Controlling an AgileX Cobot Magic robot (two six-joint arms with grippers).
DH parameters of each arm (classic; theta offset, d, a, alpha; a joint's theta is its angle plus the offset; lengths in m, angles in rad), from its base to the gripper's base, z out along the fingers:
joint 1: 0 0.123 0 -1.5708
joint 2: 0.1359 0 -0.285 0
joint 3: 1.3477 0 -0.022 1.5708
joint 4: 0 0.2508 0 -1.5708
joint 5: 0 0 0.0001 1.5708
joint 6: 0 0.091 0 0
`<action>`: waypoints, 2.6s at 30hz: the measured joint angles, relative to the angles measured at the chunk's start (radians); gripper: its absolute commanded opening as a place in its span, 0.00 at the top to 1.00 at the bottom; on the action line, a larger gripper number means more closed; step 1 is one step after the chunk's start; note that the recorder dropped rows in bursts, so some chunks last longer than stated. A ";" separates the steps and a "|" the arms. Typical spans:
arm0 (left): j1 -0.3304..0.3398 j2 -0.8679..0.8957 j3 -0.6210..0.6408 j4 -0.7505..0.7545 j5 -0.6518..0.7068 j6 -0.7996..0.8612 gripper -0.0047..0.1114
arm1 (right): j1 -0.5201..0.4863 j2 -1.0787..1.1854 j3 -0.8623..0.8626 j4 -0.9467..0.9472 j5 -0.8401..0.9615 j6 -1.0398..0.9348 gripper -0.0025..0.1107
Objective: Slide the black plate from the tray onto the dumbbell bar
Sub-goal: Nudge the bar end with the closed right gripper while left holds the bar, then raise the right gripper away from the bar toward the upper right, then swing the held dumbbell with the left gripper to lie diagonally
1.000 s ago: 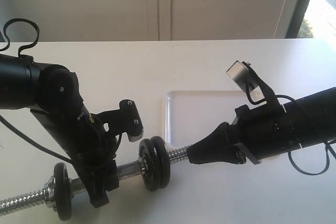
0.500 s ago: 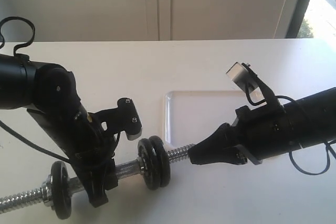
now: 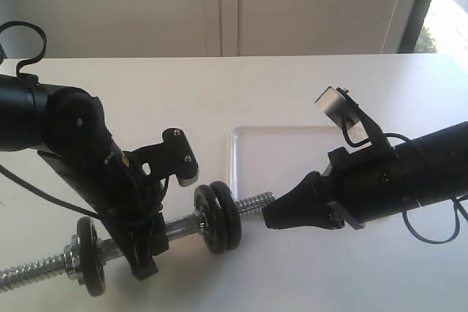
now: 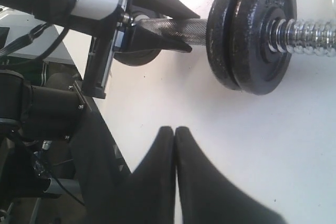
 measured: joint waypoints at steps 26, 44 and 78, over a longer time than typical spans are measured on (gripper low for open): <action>0.000 0.013 0.000 -0.006 0.076 -0.017 0.96 | 0.000 -0.149 0.000 0.019 -0.115 0.004 0.98; 0.000 0.045 -0.018 -0.027 0.077 -0.017 0.51 | 0.000 -0.443 0.000 -0.038 -0.304 0.079 0.98; 0.000 0.027 -0.001 -0.009 0.041 -0.063 0.96 | 0.000 -0.443 0.000 -0.060 -0.313 0.079 0.98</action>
